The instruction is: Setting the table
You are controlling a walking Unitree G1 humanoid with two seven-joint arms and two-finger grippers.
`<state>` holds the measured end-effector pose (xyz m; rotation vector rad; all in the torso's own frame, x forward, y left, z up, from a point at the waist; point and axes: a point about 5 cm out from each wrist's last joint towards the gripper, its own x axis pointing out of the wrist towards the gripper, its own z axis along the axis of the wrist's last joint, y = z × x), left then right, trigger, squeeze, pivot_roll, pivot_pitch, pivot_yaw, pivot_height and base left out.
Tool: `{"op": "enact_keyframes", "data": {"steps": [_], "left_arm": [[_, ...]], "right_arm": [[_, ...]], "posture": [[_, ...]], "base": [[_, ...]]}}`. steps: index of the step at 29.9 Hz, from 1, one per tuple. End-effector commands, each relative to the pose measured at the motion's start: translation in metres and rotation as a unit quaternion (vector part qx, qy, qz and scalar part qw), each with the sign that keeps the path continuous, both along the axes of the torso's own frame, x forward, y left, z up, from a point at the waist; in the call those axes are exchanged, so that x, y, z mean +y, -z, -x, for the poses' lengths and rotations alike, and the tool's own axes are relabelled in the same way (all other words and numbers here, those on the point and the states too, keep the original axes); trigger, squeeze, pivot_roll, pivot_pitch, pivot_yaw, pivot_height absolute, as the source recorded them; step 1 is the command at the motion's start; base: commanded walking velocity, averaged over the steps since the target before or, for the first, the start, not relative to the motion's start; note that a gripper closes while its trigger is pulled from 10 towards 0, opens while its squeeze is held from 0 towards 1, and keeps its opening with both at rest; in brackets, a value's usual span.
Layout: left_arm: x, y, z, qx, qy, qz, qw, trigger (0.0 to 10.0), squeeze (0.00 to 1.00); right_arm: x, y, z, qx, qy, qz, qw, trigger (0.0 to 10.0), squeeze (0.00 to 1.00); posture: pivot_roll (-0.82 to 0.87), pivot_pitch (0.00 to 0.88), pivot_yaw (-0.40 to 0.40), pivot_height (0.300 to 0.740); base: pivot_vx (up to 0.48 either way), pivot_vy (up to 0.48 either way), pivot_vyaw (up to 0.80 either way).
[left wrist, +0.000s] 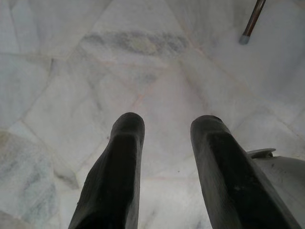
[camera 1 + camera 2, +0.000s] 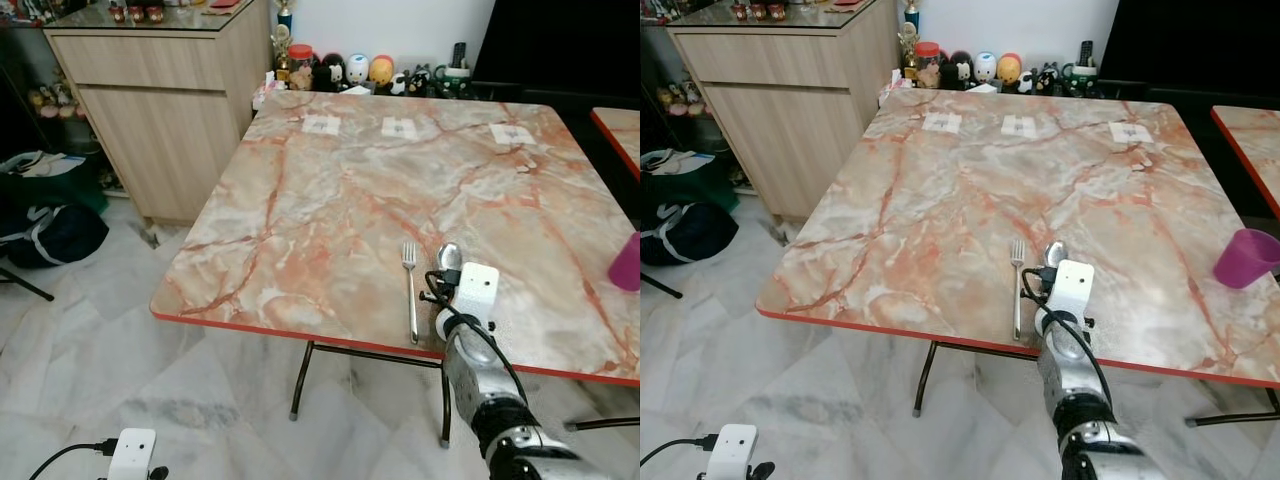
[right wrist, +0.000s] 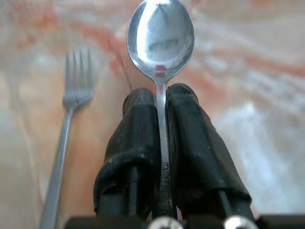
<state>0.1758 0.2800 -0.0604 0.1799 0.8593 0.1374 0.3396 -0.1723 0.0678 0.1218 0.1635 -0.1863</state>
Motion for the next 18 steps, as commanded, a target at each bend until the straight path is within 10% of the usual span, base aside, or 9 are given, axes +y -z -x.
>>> {"op": "enact_keyframes", "data": {"steps": [1, 5, 6, 7, 18], "left_arm": [[0.000, 0.003, 0.005, 0.011, -0.005, 0.002, 1.000, 10.0, 0.00], [0.000, 0.003, 0.005, 0.011, -0.006, 0.001, 1.000, 10.0, 0.00], [0.000, 0.003, 0.005, 0.011, -0.006, 0.001, 1.000, 10.0, 0.00], [0.000, 0.003, 0.005, 0.012, -0.006, 0.001, 1.000, 10.0, 0.00], [0.000, 0.004, 0.006, 0.016, 0.000, -0.005, 1.000, 10.0, 0.00]], "right_arm": [[0.001, -0.009, 0.001, -0.038, 0.000, 0.005, 0.999, 0.0, 0.00], [0.001, -0.019, 0.007, -0.085, -0.004, 0.017, 0.996, 1.1, 0.00], [0.001, -0.021, 0.010, -0.093, -0.005, 0.023, 0.995, 3.4, 0.00], [0.000, -0.022, 0.012, -0.100, -0.004, 0.028, 0.995, 9.7, 0.00], [0.010, -0.044, 0.059, -0.196, -0.032, 0.059, 0.978, 10.0, 0.00]], "posture": [[0.10, 0.024, -0.018, 0.740], [0.10, 0.023, -0.021, 0.740], [0.10, 0.023, -0.021, 0.740], [0.10, 0.019, -0.027, 0.740], [0.08, 0.000, -0.018, 0.740]], "base": [[0.000, 0.000, 0.00], [0.000, 0.000, 0.00], [0.000, 0.000, 0.00], [0.000, 0.000, 0.00], [0.000, 0.000, 0.00]]}}
